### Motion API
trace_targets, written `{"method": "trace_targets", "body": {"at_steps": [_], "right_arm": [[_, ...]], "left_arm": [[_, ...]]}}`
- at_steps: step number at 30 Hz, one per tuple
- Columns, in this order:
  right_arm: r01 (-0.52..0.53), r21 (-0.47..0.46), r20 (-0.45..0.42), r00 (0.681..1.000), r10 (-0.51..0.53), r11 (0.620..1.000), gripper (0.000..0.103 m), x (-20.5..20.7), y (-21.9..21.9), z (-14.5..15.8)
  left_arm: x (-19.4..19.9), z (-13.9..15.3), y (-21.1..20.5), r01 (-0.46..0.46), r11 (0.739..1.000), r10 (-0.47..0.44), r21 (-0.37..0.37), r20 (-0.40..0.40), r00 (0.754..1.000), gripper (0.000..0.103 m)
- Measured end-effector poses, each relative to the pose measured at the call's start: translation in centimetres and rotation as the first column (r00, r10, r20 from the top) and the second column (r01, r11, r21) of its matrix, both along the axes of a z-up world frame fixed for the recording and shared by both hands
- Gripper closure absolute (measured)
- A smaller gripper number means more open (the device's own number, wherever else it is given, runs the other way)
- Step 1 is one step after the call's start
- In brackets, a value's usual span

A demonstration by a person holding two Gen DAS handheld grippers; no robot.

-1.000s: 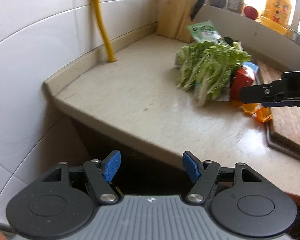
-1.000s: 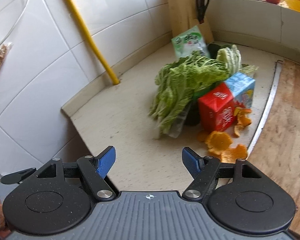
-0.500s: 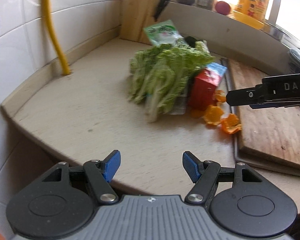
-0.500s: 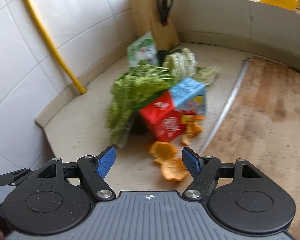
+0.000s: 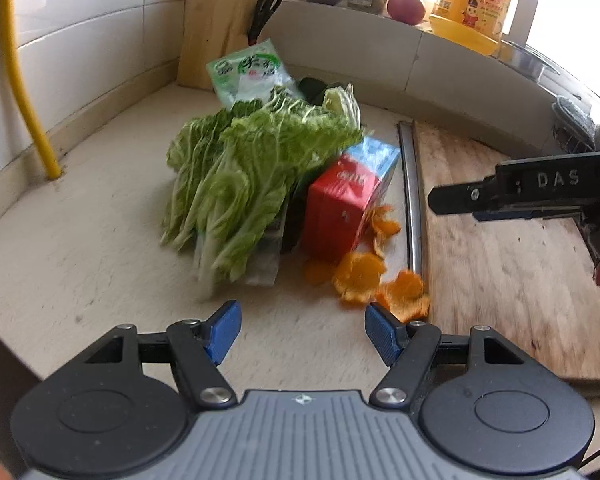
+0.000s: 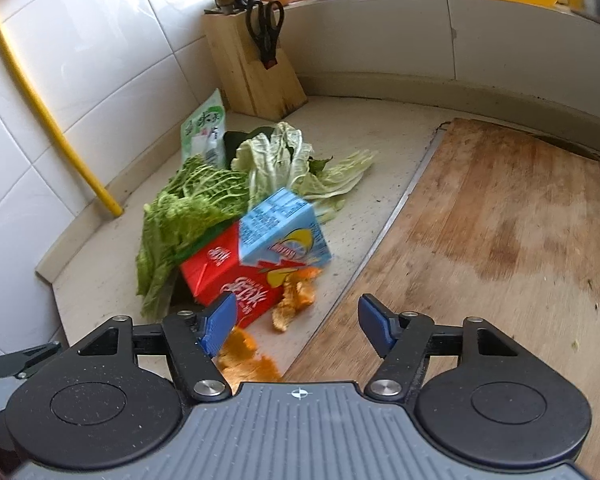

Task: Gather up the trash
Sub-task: 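Move both open tools up from the bin back toward the vegetable pile, then grasp the cabbage leaf and green bag with the left tool while the right tool grasps a pale cabbage leaf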

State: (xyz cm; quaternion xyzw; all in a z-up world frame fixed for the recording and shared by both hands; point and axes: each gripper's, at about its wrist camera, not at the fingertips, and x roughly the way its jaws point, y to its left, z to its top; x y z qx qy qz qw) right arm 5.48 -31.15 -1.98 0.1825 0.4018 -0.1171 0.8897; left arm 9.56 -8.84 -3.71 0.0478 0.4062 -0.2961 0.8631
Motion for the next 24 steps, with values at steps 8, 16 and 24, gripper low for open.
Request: {"method": "trace_targets", "body": {"at_steps": [8, 16, 24], "right_arm": [[-0.049, 0.051, 0.019, 0.999, 0.048, 0.998, 0.029, 1.9, -2.1, -0.6], [-0.074, 0.126, 0.033, 0.997, 0.070, 0.989, 0.029, 3.3, -3.0, -1.0], [-0.022, 0.109, 0.046, 0.999, 0.017, 0.994, 0.028, 3.5, -1.6, -0.1]], "left_arm": [[2.4, 0.1, -1.0, -0.063, 0.998, 0.063, 0.022, 0.026, 0.998, 0.037], [3.5, 0.0, -1.0, -0.081, 0.996, 0.080, 0.048, 0.019, 0.997, 0.037], [5.4, 0.1, -0.8, 0.011, 1.000, -0.011, 0.020, 0.037, 0.999, 0.037]]}}
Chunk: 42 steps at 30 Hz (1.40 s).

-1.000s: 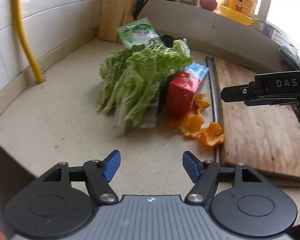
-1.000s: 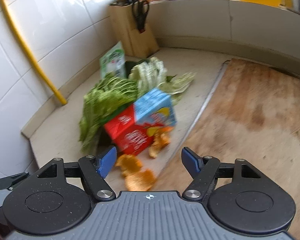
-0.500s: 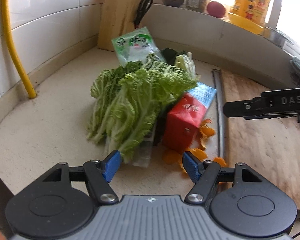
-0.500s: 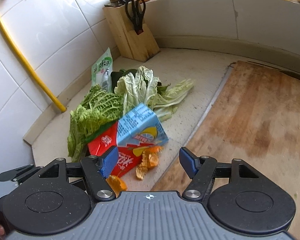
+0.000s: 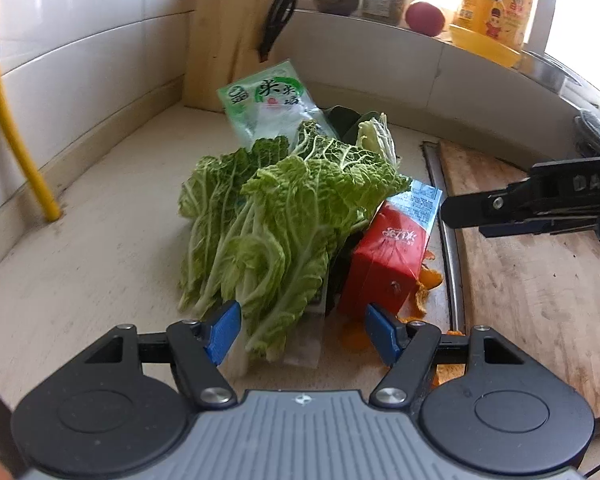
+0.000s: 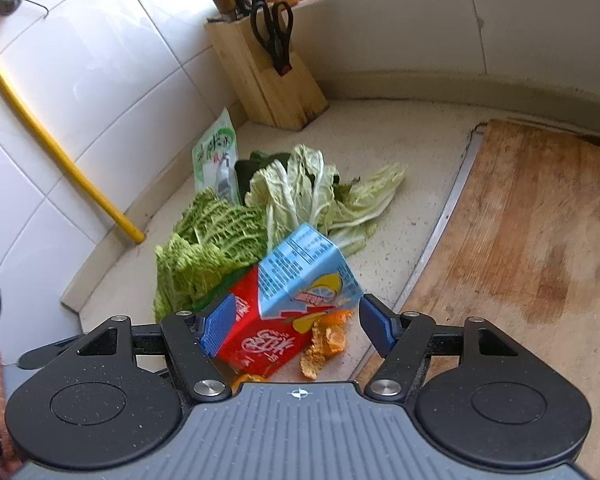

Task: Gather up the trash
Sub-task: 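Grasp the cabbage leaf and green bag with the left tool while the right tool grasps a pale cabbage leaf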

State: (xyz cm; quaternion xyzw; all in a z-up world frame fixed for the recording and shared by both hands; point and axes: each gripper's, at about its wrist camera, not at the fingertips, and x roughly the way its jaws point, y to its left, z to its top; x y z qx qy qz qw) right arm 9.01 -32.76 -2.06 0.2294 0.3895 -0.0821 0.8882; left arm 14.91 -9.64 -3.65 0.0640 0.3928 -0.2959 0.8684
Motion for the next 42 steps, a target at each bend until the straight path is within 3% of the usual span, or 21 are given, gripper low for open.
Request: {"method": "trace_targets", "body": {"at_steps": [10, 13, 16, 20, 25, 28, 34, 36, 40, 42], "right_arm": [[0.032, -0.028, -0.019, 0.999, -0.032, 0.999, 0.027, 0.2, 1.4, 0.5], [0.025, -0.030, -0.026, 0.999, -0.026, 0.999, 0.027, 0.5, 1.5, 0.4], [0.011, -0.023, -0.026, 1.000, -0.011, 1.000, 0.028, 1.0, 1.6, 0.3], [-0.008, -0.007, -0.022, 1.000, 0.008, 1.000, 0.028, 1.5, 1.4, 0.3], [-0.026, 0.013, -0.016, 1.000, 0.026, 1.000, 0.029, 2.0, 1.3, 0.1], [-0.037, 0.025, -0.020, 0.999, 0.038, 0.999, 0.029, 2.3, 1.4, -0.3], [-0.052, 0.036, -0.029, 0.998, 0.053, 0.998, 0.029, 2.5, 2.0, -0.7], [-0.050, 0.035, -0.033, 0.998, 0.051, 0.998, 0.029, 2.5, 1.9, -0.7], [-0.040, 0.028, -0.033, 0.999, 0.041, 0.999, 0.029, 2.4, 1.8, -0.5], [-0.033, 0.023, -0.032, 0.999, 0.034, 0.999, 0.029, 2.3, 1.7, -0.4]], "left_arm": [[2.0, -1.3, 0.3, 0.063, 0.997, -0.061, -0.051, 0.050, 0.997, 0.040], [2.0, -1.8, -0.3, 0.067, 0.998, -0.066, -0.009, 0.067, 0.996, 0.063], [1.6, -1.6, 0.1, 0.080, 0.996, -0.078, -0.040, 0.055, 0.995, 0.080], [1.8, -0.5, 3.0, 0.062, 0.985, -0.072, -0.163, -0.060, 0.996, 0.085], [2.3, 0.9, 7.4, -0.015, 0.950, -0.041, -0.312, -0.175, 0.984, 0.085], [2.9, 1.6, 9.3, -0.071, 0.929, 0.004, -0.362, -0.182, 0.983, 0.085], [4.5, 0.3, 8.9, -0.142, 0.965, 0.113, -0.221, -0.141, 0.984, 0.084], [5.0, -0.4, 7.6, -0.139, 0.975, 0.117, -0.176, -0.131, 0.984, 0.076], [5.4, -1.7, 4.9, -0.082, 0.987, 0.062, -0.138, -0.142, 0.988, 0.049], [5.5, -2.1, 4.0, -0.064, 0.991, 0.046, -0.122, -0.141, 0.989, 0.044]]}}
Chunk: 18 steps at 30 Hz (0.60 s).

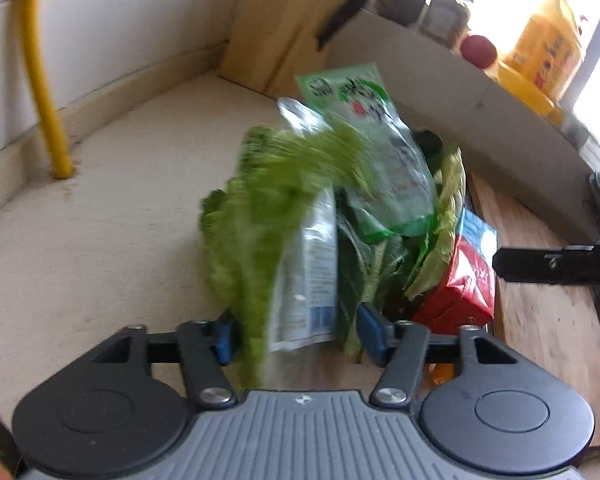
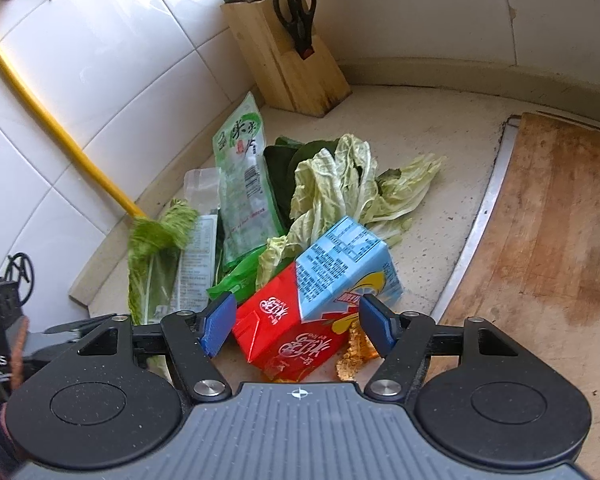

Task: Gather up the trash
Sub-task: 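Grasp the cabbage leaf and green bag with the left tool while the right tool grasps a pale cabbage leaf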

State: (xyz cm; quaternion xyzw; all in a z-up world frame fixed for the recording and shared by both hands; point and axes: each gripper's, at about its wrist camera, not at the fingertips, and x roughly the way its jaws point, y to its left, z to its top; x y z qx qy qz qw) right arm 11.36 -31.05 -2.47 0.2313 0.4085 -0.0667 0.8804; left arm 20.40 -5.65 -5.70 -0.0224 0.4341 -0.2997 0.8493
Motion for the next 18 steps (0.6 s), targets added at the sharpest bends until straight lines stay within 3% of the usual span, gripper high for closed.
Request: {"method": "trace_targets", "body": {"at_steps": [4, 5, 6, 8, 9, 18], "right_arm": [[0.021, -0.006, 0.002, 1.000, -0.021, 1.000, 0.029, -0.3, -0.3, 0.1], [0.025, -0.005, 0.001, 1.000, -0.025, 1.000, 0.029, -0.3, -0.5, 0.1], [0.029, -0.005, -0.001, 1.000, -0.029, 1.000, 0.029, -0.3, -0.6, 0.1], [0.036, -0.006, -0.002, 0.999, -0.036, 0.999, 0.029, -0.4, -0.7, 0.1], [0.039, -0.007, -0.001, 0.999, -0.039, 0.999, 0.029, -0.4, -0.8, 0.1], [0.057, -0.042, 0.024, 0.998, -0.056, 0.998, 0.028, 1.6, -2.5, 0.6]], "left_arm": [[0.9, 0.0, -0.7, -0.025, 1.000, 0.025, -0.016, 0.012, 1.000, 0.041], [1.3, -0.1, -0.7, -0.038, 0.999, 0.039, -0.027, 0.012, 0.999, 0.045], [1.5, -0.1, -0.6, -0.054, 0.998, 0.055, -0.035, 0.011, 0.998, 0.050], [1.7, 0.1, -0.2, -0.073, 0.997, 0.073, -0.041, 0.010, 0.997, 0.086], [1.8, 0.2, 0.0, -0.070, 0.997, 0.070, -0.045, 0.002, 0.998, 0.089], [2.2, 1.7, 4.4, -0.135, 0.968, 0.119, -0.211, -0.085, 0.989, 0.091]]}}
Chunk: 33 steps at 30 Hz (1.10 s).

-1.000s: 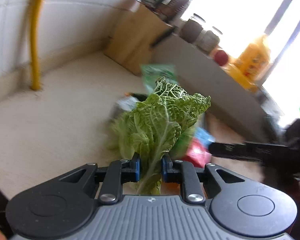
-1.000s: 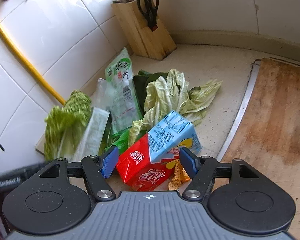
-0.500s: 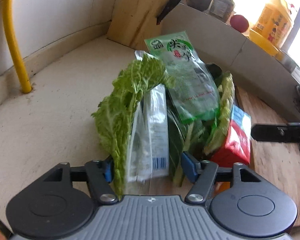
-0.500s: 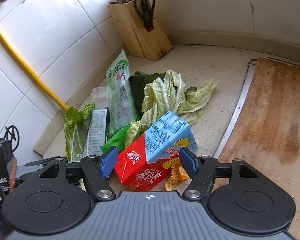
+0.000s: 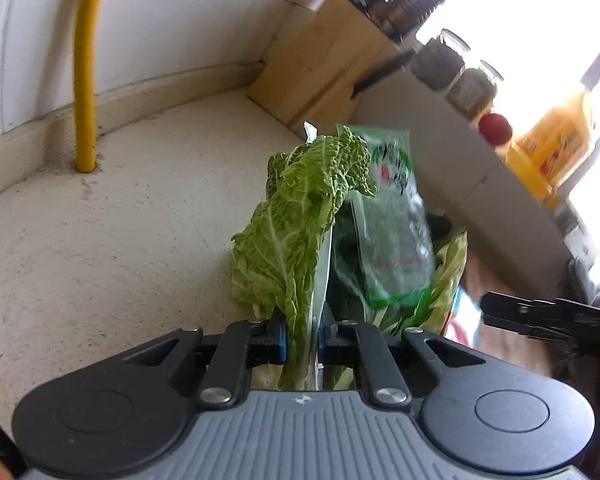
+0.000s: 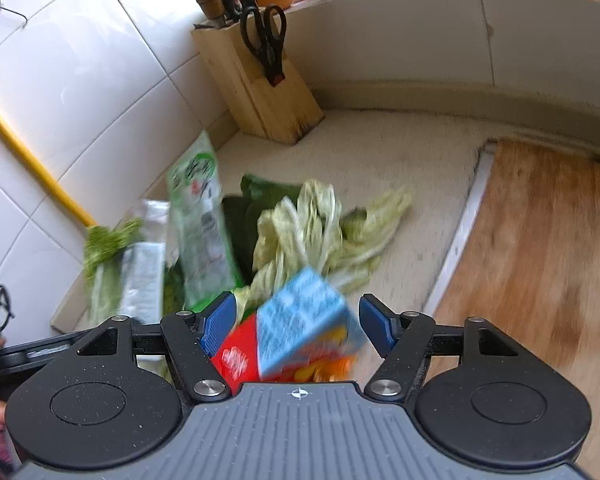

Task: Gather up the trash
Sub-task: 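Grasp the cabbage leaf and green bag with the left tool while the right tool grasps a pale cabbage leaf, then lift the held cabbage leaves with both tools off the counter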

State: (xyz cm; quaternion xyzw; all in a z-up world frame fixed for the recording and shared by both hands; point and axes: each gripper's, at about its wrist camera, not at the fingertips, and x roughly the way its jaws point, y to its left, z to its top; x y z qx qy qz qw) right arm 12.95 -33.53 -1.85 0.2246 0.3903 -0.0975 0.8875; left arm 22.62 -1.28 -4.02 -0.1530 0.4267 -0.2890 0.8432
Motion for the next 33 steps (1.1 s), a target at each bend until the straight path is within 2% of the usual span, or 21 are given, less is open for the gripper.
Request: {"method": "trace_targets", "body": {"at_steps": [8, 9, 10, 12, 14, 17, 26, 33], "right_arm": [[-0.055, -0.031, -0.026, 0.998, 0.055, 0.998, 0.029, 4.1, -1.3, -1.5], [-0.063, -0.037, -0.037, 0.997, 0.062, 0.997, 0.033, 4.6, -1.3, -1.8], [-0.073, -0.032, -0.044, 0.996, 0.072, 0.997, 0.046, 4.8, -1.4, -2.2], [-0.089, 0.013, -0.057, 0.994, 0.089, 0.996, 0.061, 5.3, -1.5, -2.8], [-0.093, 0.017, -0.051, 0.994, 0.093, 0.996, 0.067, 5.1, -1.4, -2.8], [-0.096, 0.074, -0.023, 0.995, 0.098, 0.993, 0.078, 4.2, -1.5, -2.1], [-0.068, 0.246, 0.119, 0.992, 0.039, 0.967, 0.081, 0.0, -1.8, 1.0], [-0.058, 0.304, 0.243, 0.970, -0.019, 0.951, 0.082, -1.4, -3.4, 4.0]], "left_arm": [[-0.4, 1.3, 0.8, -0.012, 0.999, 0.013, -0.049, 0.025, 1.000, 0.091], [-0.3, 1.4, 0.8, -0.011, 0.999, 0.013, -0.048, 0.026, 1.000, 0.091], [-0.3, 1.4, 0.6, -0.012, 0.999, 0.013, -0.046, 0.024, 1.000, 0.091], [-0.2, 1.2, 0.6, -0.011, 0.999, 0.011, -0.044, 0.016, 1.000, 0.091], [-0.1, 1.1, 0.6, -0.012, 0.999, 0.013, -0.045, 0.004, 1.000, 0.091], [0.0, 0.9, 0.5, -0.009, 0.999, 0.009, -0.046, -0.006, 1.000, 0.091], [0.2, 1.7, 0.0, 0.024, 0.997, -0.023, -0.067, 0.017, 1.000, 0.091], [0.1, 2.3, 0.5, 0.023, 0.995, -0.020, -0.093, 0.030, 0.999, 0.091]]}}
